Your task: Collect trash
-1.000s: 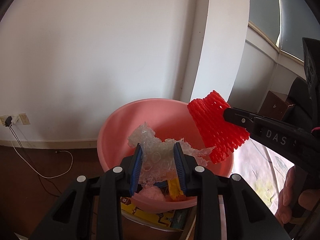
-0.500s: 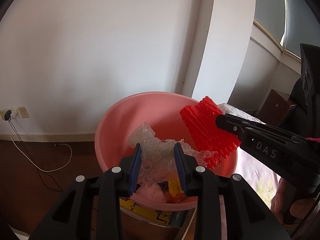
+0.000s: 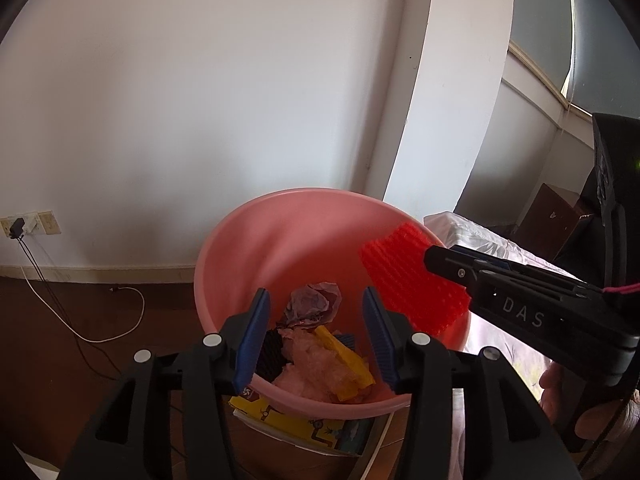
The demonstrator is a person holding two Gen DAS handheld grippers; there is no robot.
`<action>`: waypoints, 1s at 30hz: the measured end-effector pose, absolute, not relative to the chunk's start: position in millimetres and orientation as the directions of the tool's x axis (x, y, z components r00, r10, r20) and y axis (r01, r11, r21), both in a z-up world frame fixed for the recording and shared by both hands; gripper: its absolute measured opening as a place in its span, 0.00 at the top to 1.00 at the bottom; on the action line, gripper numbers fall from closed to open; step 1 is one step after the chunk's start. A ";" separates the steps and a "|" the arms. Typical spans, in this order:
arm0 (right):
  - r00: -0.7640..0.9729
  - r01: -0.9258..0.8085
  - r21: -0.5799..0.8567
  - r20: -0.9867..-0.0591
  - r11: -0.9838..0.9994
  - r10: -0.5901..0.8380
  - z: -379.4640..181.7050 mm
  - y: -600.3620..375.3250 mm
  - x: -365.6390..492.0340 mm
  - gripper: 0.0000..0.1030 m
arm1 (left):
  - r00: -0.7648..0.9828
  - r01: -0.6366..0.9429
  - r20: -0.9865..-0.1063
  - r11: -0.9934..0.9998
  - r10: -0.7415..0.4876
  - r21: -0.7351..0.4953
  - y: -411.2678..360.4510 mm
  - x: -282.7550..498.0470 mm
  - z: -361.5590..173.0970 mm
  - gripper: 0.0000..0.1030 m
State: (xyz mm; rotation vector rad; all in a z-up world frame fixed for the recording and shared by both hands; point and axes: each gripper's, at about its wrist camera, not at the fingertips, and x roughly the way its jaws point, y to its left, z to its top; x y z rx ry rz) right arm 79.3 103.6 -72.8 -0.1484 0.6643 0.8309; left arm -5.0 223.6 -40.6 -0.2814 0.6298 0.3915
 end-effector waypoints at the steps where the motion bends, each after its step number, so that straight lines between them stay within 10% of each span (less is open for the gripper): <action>1: 0.486 -0.726 0.130 -0.598 0.675 0.637 -72.3 102.5 78.7 0.73 | 0.740 -0.435 -0.618 0.890 0.267 -0.136 223.5 -6.3 -41.0 0.52; 30: 0.534 -0.728 0.129 -0.508 0.673 0.676 -36.0 29.5 29.9 0.57 | 0.786 -0.408 -0.553 0.904 0.276 -0.129 197.1 -32.7 -4.0 0.47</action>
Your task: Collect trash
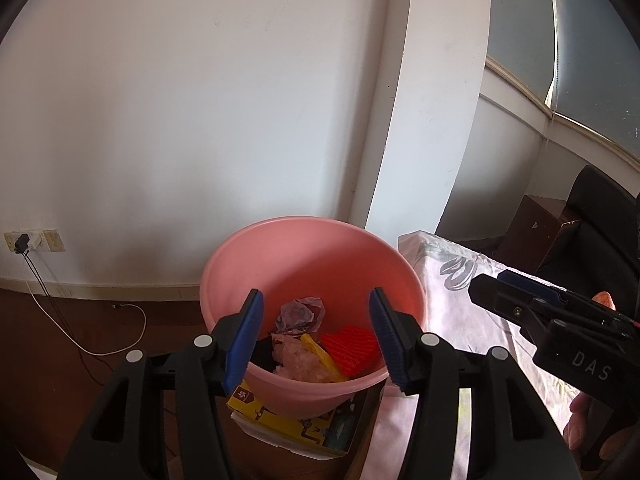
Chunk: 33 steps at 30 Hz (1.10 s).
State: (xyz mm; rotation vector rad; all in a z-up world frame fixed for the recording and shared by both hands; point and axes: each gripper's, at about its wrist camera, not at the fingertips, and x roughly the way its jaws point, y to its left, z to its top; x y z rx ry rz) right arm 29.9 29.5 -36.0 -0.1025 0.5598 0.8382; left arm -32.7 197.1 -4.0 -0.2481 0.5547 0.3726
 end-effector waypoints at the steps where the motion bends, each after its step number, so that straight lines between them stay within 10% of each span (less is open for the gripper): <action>1: 0.537 -0.729 0.126 -0.505 0.672 0.676 -35.1 25.6 26.8 0.57 | 0.788 -0.406 -0.552 0.905 0.274 -0.130 195.3 -34.2 -2.5 0.47; 33: 0.569 -0.706 0.123 -0.489 0.698 0.661 -40.7 -36.4 -22.0 0.46 | 0.804 -0.388 -0.540 0.908 0.249 -0.158 146.3 -77.0 15.0 0.31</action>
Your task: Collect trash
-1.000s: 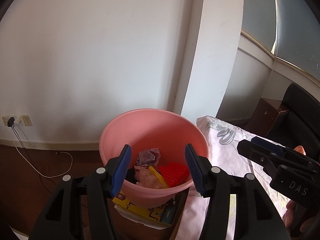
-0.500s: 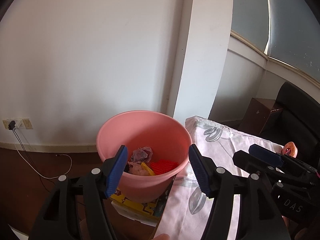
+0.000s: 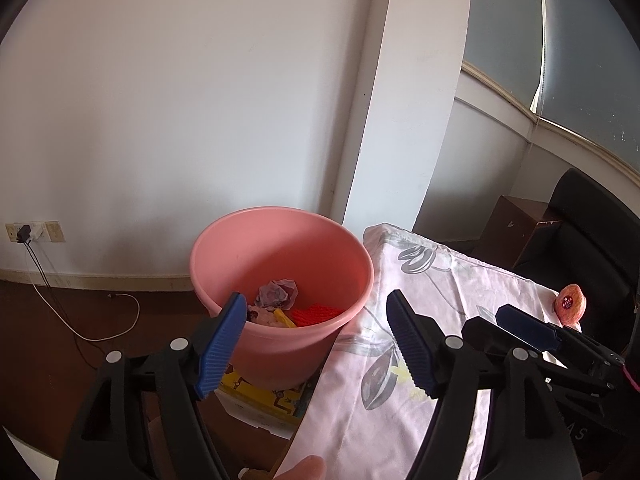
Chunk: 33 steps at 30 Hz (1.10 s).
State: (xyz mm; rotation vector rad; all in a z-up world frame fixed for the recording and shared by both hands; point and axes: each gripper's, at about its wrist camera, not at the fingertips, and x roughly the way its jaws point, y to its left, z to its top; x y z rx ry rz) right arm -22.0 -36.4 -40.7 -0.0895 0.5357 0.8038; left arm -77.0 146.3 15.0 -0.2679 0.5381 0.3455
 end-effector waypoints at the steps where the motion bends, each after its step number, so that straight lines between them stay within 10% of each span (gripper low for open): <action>1: 0.568 -0.706 0.122 -0.490 0.698 0.661 -40.9 -36.5 -22.8 0.43 | 0.803 -0.388 -0.542 0.908 0.248 -0.159 146.7 -77.6 14.9 0.31; 33: 0.607 -0.673 0.083 -0.506 0.735 0.613 -51.8 -47.2 -28.7 0.42 | 0.782 -0.395 -0.574 0.905 0.242 -0.157 139.5 -76.9 0.7 0.31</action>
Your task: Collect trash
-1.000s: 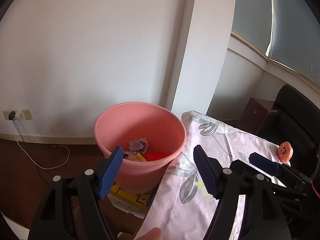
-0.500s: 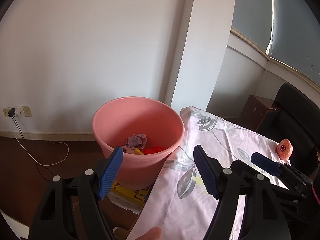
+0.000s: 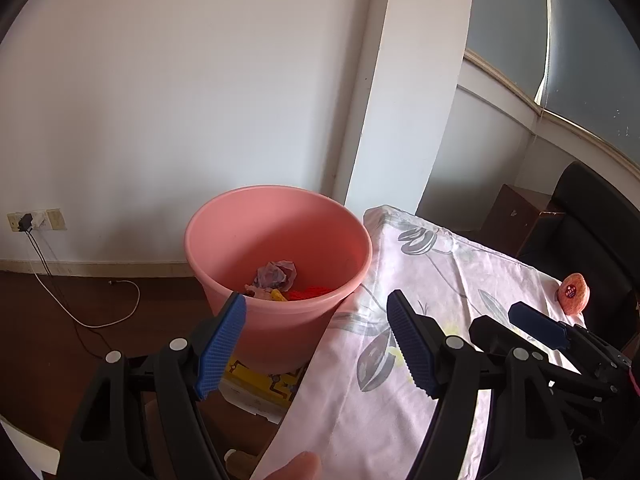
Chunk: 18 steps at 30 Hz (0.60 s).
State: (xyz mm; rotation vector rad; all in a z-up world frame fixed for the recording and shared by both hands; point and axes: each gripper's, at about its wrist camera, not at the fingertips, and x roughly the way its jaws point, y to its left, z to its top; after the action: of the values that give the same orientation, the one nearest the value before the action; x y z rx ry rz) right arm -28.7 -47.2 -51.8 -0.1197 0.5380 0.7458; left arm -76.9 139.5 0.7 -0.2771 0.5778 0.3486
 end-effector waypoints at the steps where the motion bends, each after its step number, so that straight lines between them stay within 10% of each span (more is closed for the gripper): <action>1: 0.607 -0.673 0.083 -0.506 0.735 0.613 -51.9 -47.1 -28.8 0.42 | 0.782 -0.395 -0.575 0.905 0.241 -0.157 139.4 -76.8 0.1 0.31; 18: 0.613 -0.664 0.088 -0.504 0.743 0.608 -51.7 -48.8 -29.7 0.42 | 0.774 -0.397 -0.587 0.904 0.237 -0.157 139.2 -74.9 -3.6 0.31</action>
State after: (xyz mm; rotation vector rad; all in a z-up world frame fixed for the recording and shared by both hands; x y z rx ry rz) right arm -29.7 -48.8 -51.7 -0.1118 0.5384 0.7350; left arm -74.9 139.2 -3.6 -0.2809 0.5935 0.3481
